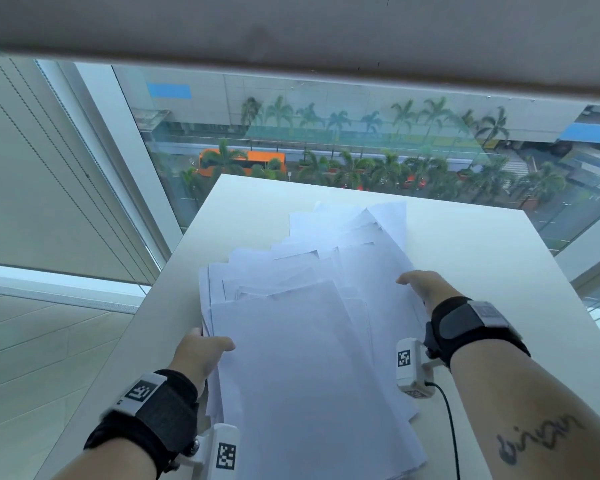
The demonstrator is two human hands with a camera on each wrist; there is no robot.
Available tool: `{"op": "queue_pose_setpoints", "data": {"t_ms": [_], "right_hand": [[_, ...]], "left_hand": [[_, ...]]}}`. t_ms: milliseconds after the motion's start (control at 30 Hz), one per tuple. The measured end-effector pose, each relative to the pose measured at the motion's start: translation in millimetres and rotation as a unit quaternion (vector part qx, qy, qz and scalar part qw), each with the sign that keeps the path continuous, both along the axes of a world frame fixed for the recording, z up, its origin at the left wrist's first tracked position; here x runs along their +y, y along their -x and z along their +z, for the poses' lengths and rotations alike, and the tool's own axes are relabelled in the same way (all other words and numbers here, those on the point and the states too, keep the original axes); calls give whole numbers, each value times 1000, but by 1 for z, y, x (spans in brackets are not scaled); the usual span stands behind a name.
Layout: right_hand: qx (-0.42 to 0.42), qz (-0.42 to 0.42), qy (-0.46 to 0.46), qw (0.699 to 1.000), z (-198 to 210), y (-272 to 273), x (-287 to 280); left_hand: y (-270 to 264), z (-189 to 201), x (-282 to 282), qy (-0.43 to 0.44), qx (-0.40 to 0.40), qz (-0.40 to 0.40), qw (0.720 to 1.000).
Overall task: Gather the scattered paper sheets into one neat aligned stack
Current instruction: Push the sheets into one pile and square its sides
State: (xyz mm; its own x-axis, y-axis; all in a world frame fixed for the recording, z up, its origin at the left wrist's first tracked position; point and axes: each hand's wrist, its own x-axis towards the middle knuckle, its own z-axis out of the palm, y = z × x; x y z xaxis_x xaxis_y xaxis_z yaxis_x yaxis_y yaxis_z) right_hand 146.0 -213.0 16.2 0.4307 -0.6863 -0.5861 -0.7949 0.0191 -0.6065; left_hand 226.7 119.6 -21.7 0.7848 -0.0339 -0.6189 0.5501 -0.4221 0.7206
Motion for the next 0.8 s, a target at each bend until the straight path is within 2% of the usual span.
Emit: {"op": "queue_pose_setpoints", "data": {"t_ms": [300,567,800], "right_hand": [[39,36,-8,999,1,6,7],[-52,40,-51,997,8,-15,31],[-38,13,-108,993,-5,-17,50]], "left_hand": [[0,-10,3,-20,-35,-11,999],[-10,-9,31,-73,-53,16,996],[-15,-2,66,-125,-66,28,990]]}}
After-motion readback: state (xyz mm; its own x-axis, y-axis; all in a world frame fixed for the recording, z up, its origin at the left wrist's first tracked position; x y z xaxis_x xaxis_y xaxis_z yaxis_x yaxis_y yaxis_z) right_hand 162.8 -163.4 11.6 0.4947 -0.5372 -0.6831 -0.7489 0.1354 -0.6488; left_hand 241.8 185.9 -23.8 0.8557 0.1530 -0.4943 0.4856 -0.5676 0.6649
